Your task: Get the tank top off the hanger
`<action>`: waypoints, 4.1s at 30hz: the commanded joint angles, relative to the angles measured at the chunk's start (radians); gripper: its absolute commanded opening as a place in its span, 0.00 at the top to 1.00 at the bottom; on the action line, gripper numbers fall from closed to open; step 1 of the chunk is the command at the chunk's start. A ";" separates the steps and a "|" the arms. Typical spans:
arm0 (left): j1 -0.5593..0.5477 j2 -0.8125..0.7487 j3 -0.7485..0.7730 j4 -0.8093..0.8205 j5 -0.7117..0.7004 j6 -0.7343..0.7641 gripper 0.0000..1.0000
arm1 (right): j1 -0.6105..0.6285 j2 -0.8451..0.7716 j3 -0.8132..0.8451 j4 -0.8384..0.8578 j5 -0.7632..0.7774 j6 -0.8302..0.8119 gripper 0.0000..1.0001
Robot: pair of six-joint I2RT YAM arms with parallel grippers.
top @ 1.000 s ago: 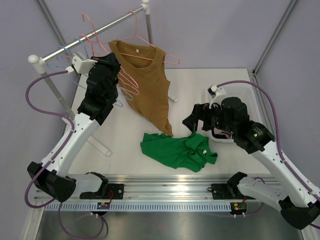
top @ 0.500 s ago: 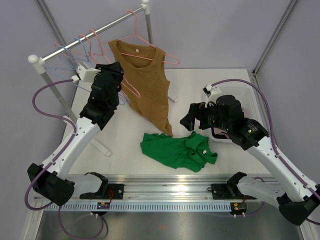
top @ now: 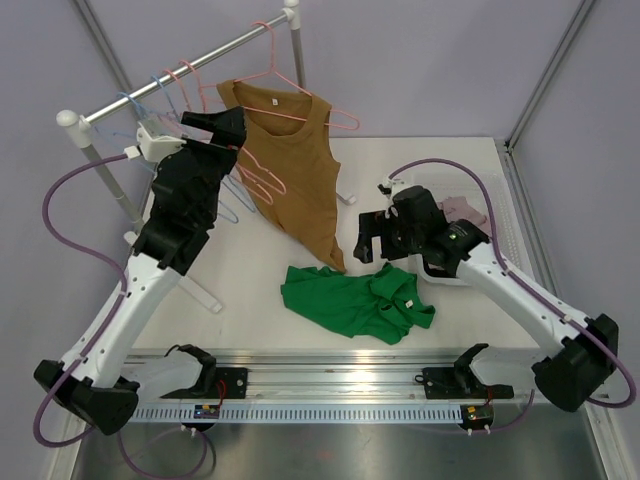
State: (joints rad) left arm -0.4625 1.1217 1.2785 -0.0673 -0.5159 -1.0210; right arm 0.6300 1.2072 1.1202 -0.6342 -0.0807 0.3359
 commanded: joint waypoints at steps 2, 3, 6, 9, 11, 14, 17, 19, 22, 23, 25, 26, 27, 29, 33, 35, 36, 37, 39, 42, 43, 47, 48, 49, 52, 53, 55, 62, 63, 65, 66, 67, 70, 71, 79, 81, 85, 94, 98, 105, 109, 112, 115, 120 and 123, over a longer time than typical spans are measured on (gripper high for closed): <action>-0.001 -0.109 0.030 -0.061 0.089 0.005 0.01 | 0.037 0.100 0.026 -0.059 0.165 0.014 0.01; -0.001 -0.129 0.019 -0.065 0.097 0.007 0.01 | 0.065 0.113 0.021 -0.059 0.183 0.023 0.00; -0.001 -0.212 -0.027 -0.065 0.154 0.015 0.01 | 0.100 0.179 -0.002 -0.071 0.248 0.054 0.01; -0.001 -0.296 -0.056 -0.086 0.214 0.044 0.01 | 0.146 0.264 -0.043 -0.062 0.283 0.092 0.00; -0.001 -0.338 -0.065 -0.110 0.256 0.074 0.01 | 0.177 0.299 -0.074 -0.039 0.285 0.112 0.00; -0.001 -0.410 -0.068 -0.184 0.293 0.154 0.01 | 0.229 0.368 -0.114 0.000 0.274 0.138 0.01; -0.001 -0.454 -0.036 -0.308 0.307 0.245 0.01 | 0.273 0.432 -0.132 0.011 0.300 0.170 0.01; -0.001 -0.499 -0.030 -0.362 0.304 0.300 0.01 | 0.289 0.474 -0.140 0.014 0.314 0.190 0.00; -0.001 -0.559 -0.060 -0.443 0.290 0.343 0.01 | 0.307 0.508 -0.149 0.039 0.308 0.187 0.24; -0.001 -0.601 -0.073 -0.471 0.277 0.349 0.01 | 0.312 0.509 -0.149 0.044 0.306 0.184 0.35; -0.001 -0.637 -0.096 -0.497 0.266 0.381 0.01 | 0.318 0.490 -0.140 0.047 0.302 0.167 0.72; -0.001 -0.669 -0.099 -0.531 0.254 0.392 0.01 | 0.321 0.473 -0.135 0.041 0.305 0.149 0.86; -0.001 -0.677 -0.099 -0.545 0.254 0.406 0.01 | 0.329 0.451 -0.129 0.033 0.311 0.144 0.99; -0.001 -0.697 -0.085 -0.581 0.276 0.458 0.01 | 0.329 0.367 -0.096 -0.008 0.338 0.137 1.00; -0.001 -0.723 -0.056 -0.631 0.321 0.538 0.01 | 0.327 0.191 0.024 -0.134 0.395 0.101 1.00; -0.001 -0.732 -0.054 -0.653 0.332 0.575 0.01 | 0.327 0.154 0.134 -0.226 0.462 0.091 1.00; -0.001 -0.735 -0.059 -0.663 0.332 0.590 0.01 | 0.327 0.126 0.173 -0.252 0.490 0.078 1.00; -0.001 -0.746 -0.064 -0.669 0.332 0.595 0.01 | 0.318 0.114 0.252 -0.280 0.557 0.072 1.00; -0.001 -0.755 -0.079 -0.686 0.330 0.608 0.01 | 0.277 0.092 0.334 -0.346 0.587 0.039 1.00; -0.001 -0.767 -0.085 -0.700 0.324 0.616 0.01 | 0.150 0.068 0.487 -0.398 0.625 -0.009 1.00; -0.001 -0.769 -0.082 -0.703 0.324 0.624 0.01 | 0.102 0.061 0.539 -0.395 0.643 -0.024 1.00; -0.001 -0.757 -0.061 -0.710 0.344 0.628 0.01 | -0.140 0.072 0.624 -0.395 0.676 -0.067 1.00; -0.001 -0.754 -0.054 -0.710 0.349 0.627 0.01 | -0.230 0.080 0.618 -0.381 0.674 -0.074 1.00; -0.001 -0.746 -0.038 -0.713 0.353 0.624 0.01 | -0.269 0.086 0.609 -0.348 0.667 -0.080 1.00; -0.001 -0.723 -0.008 -0.713 0.373 0.618 0.01 | -0.423 0.135 0.557 -0.299 0.595 -0.049 1.00; -0.001 -0.717 0.014 -0.710 0.393 0.619 0.01 | -0.447 0.149 0.534 -0.279 0.573 -0.031 1.00; -0.001 -0.691 0.041 -0.700 0.430 0.619 0.01 | -0.510 0.196 0.446 -0.211 0.506 -0.012 1.00; -0.001 -0.583 0.171 -0.664 0.500 0.636 0.01 | -0.607 0.350 0.153 0.025 0.283 0.081 1.00; -0.001 -0.561 0.209 -0.666 0.502 0.628 0.01 | -0.609 0.392 0.124 0.040 0.276 0.086 1.00; -0.001 -0.478 0.252 -0.680 0.510 0.625 0.01 | -0.619 0.443 0.110 0.067 0.268 0.094 1.00; -0.001 -0.449 0.275 -0.687 0.510 0.618 0.01 | -0.622 0.490 0.105 0.073 0.260 0.095 0.99; -0.001 -0.389 0.327 -0.703 0.539 0.608 0.01 | -0.621 0.524 0.101 0.082 0.250 0.098 0.98; -0.001 -0.314 0.410 -0.703 0.548 0.599 0.01 | -0.656 0.535 0.104 0.074 0.249 0.101 0.82; -0.001 -0.272 0.430 -0.701 0.542 0.598 0.01 | -0.656 0.526 0.107 0.062 0.252 0.103 0.74; -0.034 -0.068 0.611 -0.692 0.424 0.591 0.01 | -0.656 0.261 0.355 -0.195 0.380 0.075 0.01; -0.086 -0.027 0.656 -0.687 0.346 0.611 0.01 | -0.656 0.195 0.410 -0.232 0.395 0.055 0.01; -0.286 0.160 0.789 -0.716 0.012 0.665 0.01 | -0.656 0.042 0.374 -0.199 0.316 0.043 0.00; -0.314 0.461 0.998 -0.643 -0.226 0.690 0.01 | -0.656 -0.224 0.170 -0.084 -0.157 0.117 0.01; -0.312 0.628 1.102 -0.589 -0.309 0.749 0.01 | -0.656 -0.306 0.112 -0.055 -0.260 0.138 0.00; -0.229 0.754 1.137 -0.492 -0.300 0.696 0.05 | -0.656 -0.394 0.053 -0.044 -0.372 0.167 0.01; -0.167 0.789 1.127 -0.438 -0.227 0.651 0.07 | -0.656 -0.426 0.041 -0.056 -0.376 0.150 0.00; -0.127 0.817 1.108 -0.384 -0.184 0.630 0.11 | -0.656 -0.429 0.029 -0.032 -0.396 0.153 0.01; -0.099 0.849 1.116 -0.353 -0.167 0.601 0.13 | -0.656 -0.419 0.012 -0.016 -0.425 0.157 0.01; -0.079 0.920 1.157 -0.316 -0.151 0.599 0.18 | -0.655 -0.414 0.010 -0.007 -0.429 0.153 0.00; -0.073 0.952 1.180 -0.281 -0.154 0.610 0.23 | -0.655 -0.413 0.006 0.008 -0.455 0.166 0.00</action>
State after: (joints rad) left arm -0.5446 2.0502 2.3993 -0.4503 -0.6823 -0.3973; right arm -0.0238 0.8032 1.1244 -0.6899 -0.4835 0.4889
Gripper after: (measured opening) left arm 0.792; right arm 0.993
